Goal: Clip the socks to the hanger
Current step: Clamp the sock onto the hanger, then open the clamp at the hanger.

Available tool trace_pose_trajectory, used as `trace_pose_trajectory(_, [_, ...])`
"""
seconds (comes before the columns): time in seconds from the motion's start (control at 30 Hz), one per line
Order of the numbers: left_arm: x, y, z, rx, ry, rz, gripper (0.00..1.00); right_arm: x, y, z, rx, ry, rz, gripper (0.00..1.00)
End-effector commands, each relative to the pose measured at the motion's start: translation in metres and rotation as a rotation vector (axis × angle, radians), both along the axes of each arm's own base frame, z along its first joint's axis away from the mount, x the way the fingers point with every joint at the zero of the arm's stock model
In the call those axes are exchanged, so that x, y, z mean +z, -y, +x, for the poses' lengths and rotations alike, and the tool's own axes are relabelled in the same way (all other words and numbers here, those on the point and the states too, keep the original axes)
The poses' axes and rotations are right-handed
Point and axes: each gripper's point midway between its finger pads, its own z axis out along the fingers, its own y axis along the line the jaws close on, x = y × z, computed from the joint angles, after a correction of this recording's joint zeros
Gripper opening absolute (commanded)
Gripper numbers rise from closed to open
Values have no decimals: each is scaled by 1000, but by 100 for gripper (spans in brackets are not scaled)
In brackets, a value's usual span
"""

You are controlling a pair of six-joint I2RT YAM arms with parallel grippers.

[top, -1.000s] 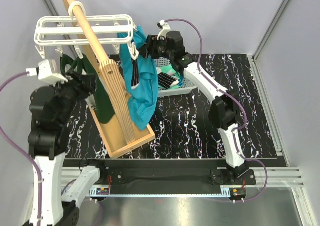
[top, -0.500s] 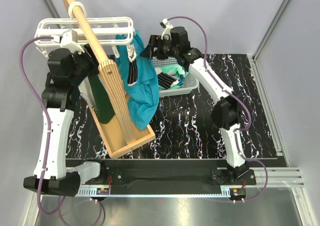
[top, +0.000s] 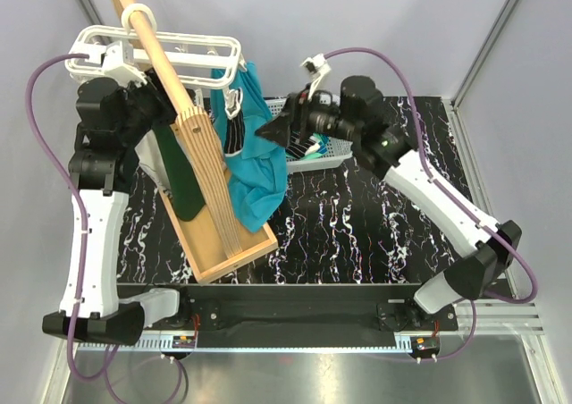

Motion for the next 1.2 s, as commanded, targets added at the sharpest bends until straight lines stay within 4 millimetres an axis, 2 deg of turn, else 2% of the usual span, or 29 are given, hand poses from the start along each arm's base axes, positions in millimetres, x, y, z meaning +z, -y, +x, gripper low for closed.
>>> trace_pose_trajectory(0.0, [23,-6,-23,24,83,-9,45,28,-30,-42,146,140,79,75])
trace_pose_trajectory(0.03, [24,-8,-26,38,85,-11,45,29,-38,-51,167,153,87,69])
trace_pose_trajectory(0.07, [18,-11,-28,55,74,-10,46,24,-43,-48,164,148,87,64])
trace_pose_trajectory(0.13, [20,-24,-40,125,83,-3,46,30,-49,-44,154,146,126,56])
trace_pose_trajectory(0.17, [16,-28,-44,146,71,2,46,29,-52,-36,124,161,150,52])
trace_pose_trajectory(0.27, [18,-43,-58,224,85,24,44,27,-58,-26,110,167,183,40])
trace_pose_trajectory(0.33, [22,-52,-68,266,103,37,44,22,-70,-20,132,169,192,38])
trace_pose_trajectory(0.37, [23,-53,-70,272,110,38,44,28,-73,-18,139,173,207,38])
trace_pose_trajectory(0.4, [26,-56,-73,284,123,42,44,15,-83,-15,165,149,193,37])
trace_pose_trajectory(0.47, [27,-59,-79,297,137,61,44,13,-97,-13,182,129,196,35])
trace_pose_trajectory(0.6, [23,-60,-78,297,140,79,45,15,-117,-12,167,161,222,36])
trace_pose_trajectory(0.63, [19,-60,-76,298,128,83,44,13,-121,-9,151,165,220,39])
trace_pose_trajectory(0.67, [13,-60,-71,298,99,87,44,13,-123,1,95,167,224,40])
trace_pose_trajectory(0.7, [11,-57,-70,279,87,85,44,13,-126,2,80,171,228,40])
trace_pose_trajectory(0.8, [12,-44,-67,206,90,58,44,15,-129,17,12,186,266,45])
trace_pose_trajectory(0.93, [16,-42,-67,195,93,39,46,23,-136,27,-13,252,306,52])
trace_pose_trajectory(1.17, [17,-36,-68,157,99,16,47,31,-143,40,-52,316,302,56])
